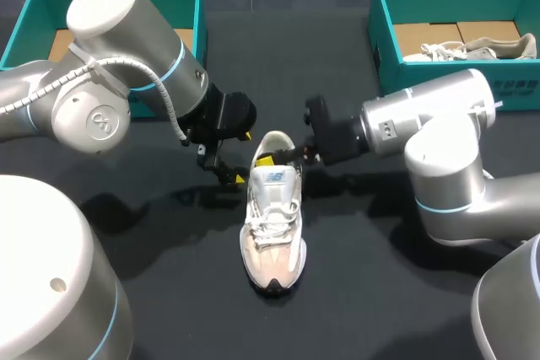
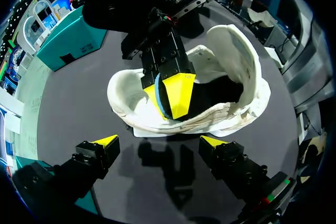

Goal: Take the shoe out of the shoebox, open the shoe tongue, remove and reinsert the insole, then place the shoe into the shoebox

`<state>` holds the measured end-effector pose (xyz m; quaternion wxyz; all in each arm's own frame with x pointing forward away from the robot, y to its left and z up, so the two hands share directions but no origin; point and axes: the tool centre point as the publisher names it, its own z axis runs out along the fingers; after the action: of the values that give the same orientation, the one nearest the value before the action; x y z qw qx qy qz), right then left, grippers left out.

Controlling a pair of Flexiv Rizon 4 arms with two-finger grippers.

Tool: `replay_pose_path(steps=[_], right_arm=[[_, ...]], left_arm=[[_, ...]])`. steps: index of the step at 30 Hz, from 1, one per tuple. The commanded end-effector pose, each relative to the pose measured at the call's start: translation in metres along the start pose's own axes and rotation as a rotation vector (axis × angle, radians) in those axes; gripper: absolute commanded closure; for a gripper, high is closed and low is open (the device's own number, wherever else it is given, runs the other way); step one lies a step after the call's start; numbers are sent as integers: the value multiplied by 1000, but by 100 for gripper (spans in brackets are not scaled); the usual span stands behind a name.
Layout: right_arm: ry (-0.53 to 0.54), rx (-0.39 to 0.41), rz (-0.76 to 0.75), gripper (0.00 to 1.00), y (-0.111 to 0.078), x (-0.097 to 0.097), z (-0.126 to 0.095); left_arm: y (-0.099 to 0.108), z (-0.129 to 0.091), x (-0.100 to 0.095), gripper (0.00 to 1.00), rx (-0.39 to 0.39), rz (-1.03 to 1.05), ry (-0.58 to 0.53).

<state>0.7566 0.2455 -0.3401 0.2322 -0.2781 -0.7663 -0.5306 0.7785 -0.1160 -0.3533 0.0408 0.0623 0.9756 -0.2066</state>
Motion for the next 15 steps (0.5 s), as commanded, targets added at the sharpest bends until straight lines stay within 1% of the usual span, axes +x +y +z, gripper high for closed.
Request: replay_pose_path(steps=[1,2,4,9,15], right_arm=[[-29,3,-32,60,7,11,-5],[-36,6,-44,57,10,12,-6],[-48,12,-66,56,15,15,-8],[-77,23,-107,57,24,20,-14],[-122,22,-132,56,29,24,-25]], left_arm=[[0,0,1,0,-3,0,-2],[0,0,1,0,-3,0,-2],[0,0,1,0,-3,0,-2],[0,0,1,0,-3,0,-2],[0,0,1,0,-3,0,-2]])
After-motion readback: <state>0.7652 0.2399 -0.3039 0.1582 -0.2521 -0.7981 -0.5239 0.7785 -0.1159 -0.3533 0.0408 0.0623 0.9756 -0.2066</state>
